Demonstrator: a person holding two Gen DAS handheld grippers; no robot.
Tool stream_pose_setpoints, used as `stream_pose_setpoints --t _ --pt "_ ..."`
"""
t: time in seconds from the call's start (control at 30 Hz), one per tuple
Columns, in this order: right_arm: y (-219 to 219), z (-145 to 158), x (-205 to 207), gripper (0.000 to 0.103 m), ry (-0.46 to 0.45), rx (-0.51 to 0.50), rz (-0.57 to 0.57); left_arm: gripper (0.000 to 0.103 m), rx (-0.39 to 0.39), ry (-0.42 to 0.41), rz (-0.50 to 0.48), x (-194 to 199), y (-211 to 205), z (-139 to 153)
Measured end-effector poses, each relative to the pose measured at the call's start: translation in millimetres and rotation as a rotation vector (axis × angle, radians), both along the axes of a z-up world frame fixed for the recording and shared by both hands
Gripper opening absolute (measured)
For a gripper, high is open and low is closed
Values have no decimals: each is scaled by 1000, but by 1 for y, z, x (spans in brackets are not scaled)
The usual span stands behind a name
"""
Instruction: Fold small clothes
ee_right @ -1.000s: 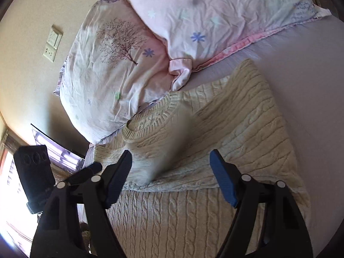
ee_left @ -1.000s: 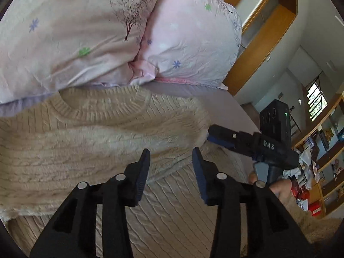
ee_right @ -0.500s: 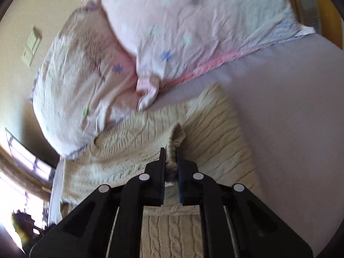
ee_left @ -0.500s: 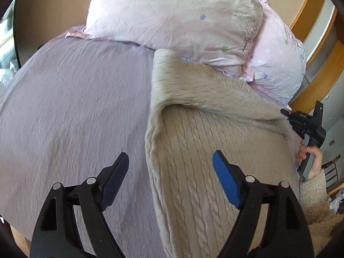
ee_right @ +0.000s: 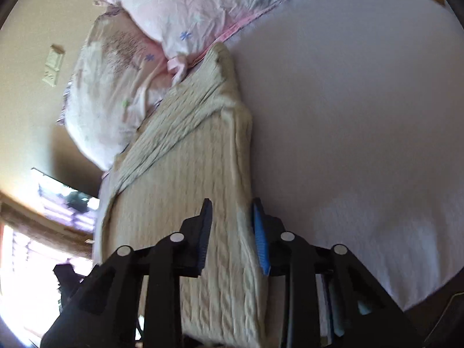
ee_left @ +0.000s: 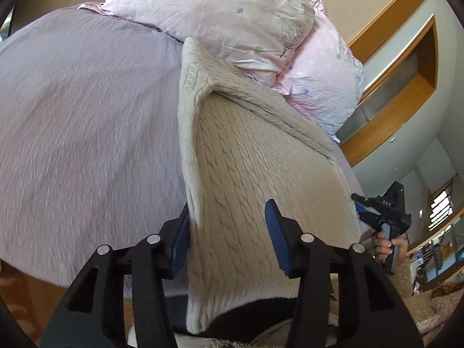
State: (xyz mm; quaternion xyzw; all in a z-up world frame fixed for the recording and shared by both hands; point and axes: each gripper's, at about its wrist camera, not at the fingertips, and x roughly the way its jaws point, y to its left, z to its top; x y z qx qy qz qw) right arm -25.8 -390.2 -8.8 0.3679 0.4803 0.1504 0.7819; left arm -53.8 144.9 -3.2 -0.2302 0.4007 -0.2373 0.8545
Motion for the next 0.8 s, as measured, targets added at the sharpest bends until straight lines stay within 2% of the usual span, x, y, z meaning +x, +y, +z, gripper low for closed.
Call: stream_pose_setpoints --t 0.07,0.17,0.27,0.3,0.33,0.37,0.43,0.47,0.57,0.67,0.73,0.8 --pt "2 -5 -29 26 -35 72 60 45 -56 -8 -15 -19 2 -4" --pt "1 -13 -63 23 -77 125 104 44 -133 -19 -29 -44 4 -10" --pt "10 -19 -71 22 -48 94 166 44 -131 -9 -44 -56 -3 -14" --pt "15 -20 -70 14 -39 77 190 42 -118 -3 -49 -57 -6 -14" --pt "20 -21 -67 8 -45 67 208 36 -106 -1 -51 -55 -9 -13" --pt "24 -17 -63 8 -66 61 221 32 -101 -1 -54 -53 -11 -12" --pt "25 1 -58 7 -126 63 236 12 -113 0 -52 -48 -11 -5" --pt "24 15 -53 7 -178 70 234 11 -121 -7 -50 -43 -11 1" --pt "15 65 -20 7 -346 73 200 8 -116 -59 -31 -13 -7 30" --pt "11 100 37 7 -474 61 136 8 -160 -119 38 45 4 64" --pt "12 110 88 7 -509 55 68 8 -205 -121 131 97 12 76" --pt "12 108 147 7 -474 70 -5 8 -212 -91 205 154 14 76"
